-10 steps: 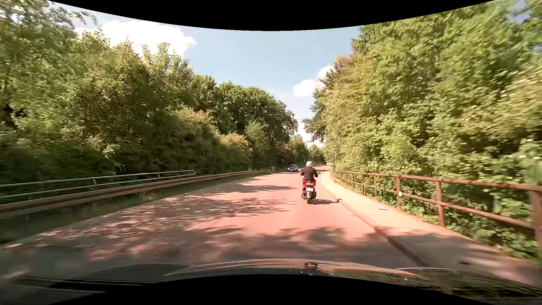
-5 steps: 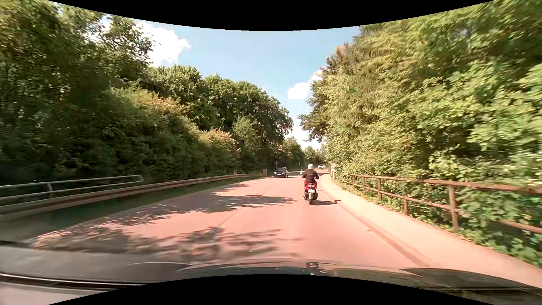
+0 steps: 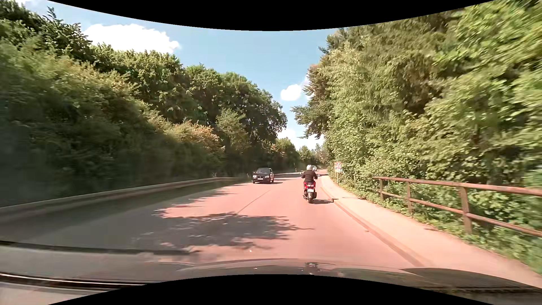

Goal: Follow the waypoints while adhering to traffic rules and regulations

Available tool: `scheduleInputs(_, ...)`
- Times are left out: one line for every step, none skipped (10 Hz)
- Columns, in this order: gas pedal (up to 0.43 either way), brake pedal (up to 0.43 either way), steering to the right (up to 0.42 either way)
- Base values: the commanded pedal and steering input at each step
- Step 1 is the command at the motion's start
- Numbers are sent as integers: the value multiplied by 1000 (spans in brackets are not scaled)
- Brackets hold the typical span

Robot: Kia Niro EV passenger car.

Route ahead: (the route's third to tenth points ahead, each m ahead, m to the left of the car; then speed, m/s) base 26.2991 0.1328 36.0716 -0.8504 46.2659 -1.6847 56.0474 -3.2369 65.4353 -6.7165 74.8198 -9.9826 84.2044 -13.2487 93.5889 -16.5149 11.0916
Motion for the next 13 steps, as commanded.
scheduleInputs(220,6,14)
scheduleInputs(228,12,14)
scheduleInputs(228,6,14)
scheduleInputs(240,12,17)
scheduleInputs(240,12,18)
scheduleInputs(248,12,18)
scheduleInputs(260,12,18)
scheduleInputs(260,12,17)
scheduleInputs(260,12,17)
scheduleInputs(260,12,16)
scheduleInputs(260,12,16)
scheduleInputs(260,12,15)
scheduleInputs(260,12,15)
